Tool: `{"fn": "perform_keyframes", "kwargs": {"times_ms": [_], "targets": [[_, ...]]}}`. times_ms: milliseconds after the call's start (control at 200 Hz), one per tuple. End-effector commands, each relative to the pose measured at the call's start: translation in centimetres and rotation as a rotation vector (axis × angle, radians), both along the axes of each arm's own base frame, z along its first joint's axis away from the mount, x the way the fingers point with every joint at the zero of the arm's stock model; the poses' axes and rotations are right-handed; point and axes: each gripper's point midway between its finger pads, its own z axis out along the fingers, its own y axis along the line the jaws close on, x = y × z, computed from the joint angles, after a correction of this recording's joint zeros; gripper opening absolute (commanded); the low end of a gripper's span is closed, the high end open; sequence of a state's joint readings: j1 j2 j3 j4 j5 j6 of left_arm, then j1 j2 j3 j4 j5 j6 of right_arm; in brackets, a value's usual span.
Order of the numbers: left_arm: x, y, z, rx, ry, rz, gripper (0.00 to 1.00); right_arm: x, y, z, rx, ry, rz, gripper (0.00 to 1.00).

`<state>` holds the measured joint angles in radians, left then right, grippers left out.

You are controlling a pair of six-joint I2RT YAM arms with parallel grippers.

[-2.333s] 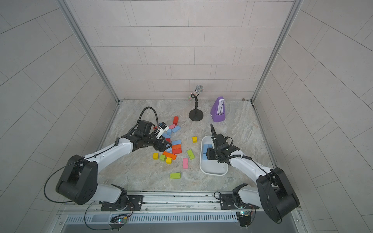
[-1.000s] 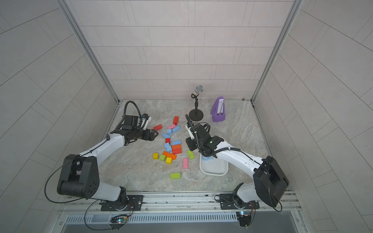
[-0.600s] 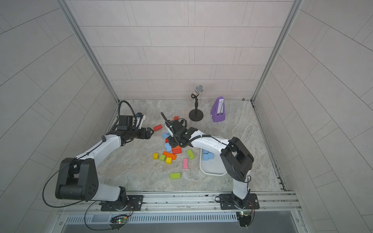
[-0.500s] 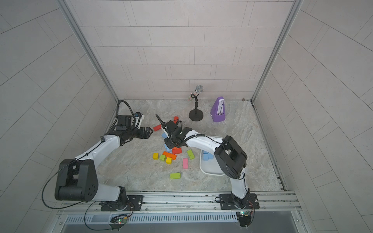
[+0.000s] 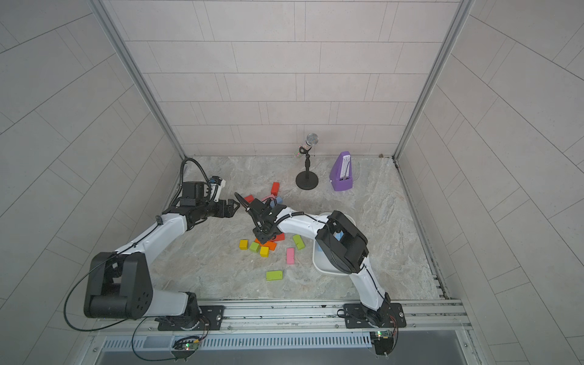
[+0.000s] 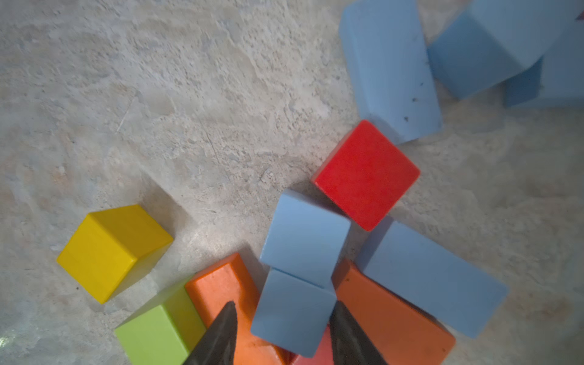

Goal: Pick out the blue building blocks
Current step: Pick up the building block from the center of the board.

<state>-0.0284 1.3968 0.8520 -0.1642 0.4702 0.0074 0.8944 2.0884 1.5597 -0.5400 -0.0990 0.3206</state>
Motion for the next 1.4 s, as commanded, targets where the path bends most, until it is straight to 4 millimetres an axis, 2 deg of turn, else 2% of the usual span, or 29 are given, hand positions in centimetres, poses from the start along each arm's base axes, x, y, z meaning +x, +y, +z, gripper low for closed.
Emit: {"fn": "perform_keyframes", "kwargs": {"times_ms": [0, 120, 235, 505, 680, 771, 836, 926, 1136, 1261, 1336, 1396], "targets": [[0.0, 0.2, 0.9, -0.001, -0.041, 0.001, 0.89, 0.1, -0.1, -0.4, -0.022, 0.002, -0.012, 0.46], [-0.1, 0.1, 1.0, 0.008, -0.051, -0.01, 0.89, 0.5, 0.1, -0.4, -0.027, -0.01, -0.015, 0.33], [-0.2, 0.0, 1.3, 0.005, -0.065, -0.021, 0.88, 0.8, 0.1, 0.1, -0.024, -0.028, -0.016, 0.24], [-0.5, -0.7, 1.5, -0.025, -0.081, -0.05, 0.87, 0.7, -0.5, 3.0, 0.025, -0.091, -0.024, 0.18], [-1.4, -3.5, 1.7, -0.102, -0.09, -0.164, 0.85, 0.1, -2.1, 6.6, 0.085, -0.156, -0.049, 0.17], [-1.9, -5.1, 1.4, -0.095, -0.09, -0.219, 0.85, -0.3, -3.8, 8.0, 0.118, -0.169, -0.077, 0.16], [-2.4, -6.5, 1.1, -0.096, -0.081, -0.27, 0.85, -0.6, -5.9, 8.4, 0.127, -0.169, -0.11, 0.16], [-3.5, -8.6, 0.7, -0.095, -0.076, -0.351, 0.84, -1.0, -9.8, 8.7, 0.129, -0.169, -0.179, 0.15], [-6.2, -13.2, -0.7, -0.049, -0.053, -0.539, 0.84, -2.9, -21.1, 8.4, 0.143, -0.182, -0.435, 0.15], [-6.9, -14.4, -1.3, -0.03, -0.034, -0.581, 0.84, -4.6, -27.1, 8.4, 0.143, -0.215, -0.575, 0.15], [-7.0, -14.7, -1.6, -0.02, -0.026, -0.591, 0.84, -5.7, -29.6, 8.1, 0.136, -0.23, -0.633, 0.15], [-7.0, -14.8, -1.6, -0.014, -0.025, -0.591, 0.84, -6.4, -30.8, 7.8, 0.133, -0.238, -0.66, 0.14]]}}
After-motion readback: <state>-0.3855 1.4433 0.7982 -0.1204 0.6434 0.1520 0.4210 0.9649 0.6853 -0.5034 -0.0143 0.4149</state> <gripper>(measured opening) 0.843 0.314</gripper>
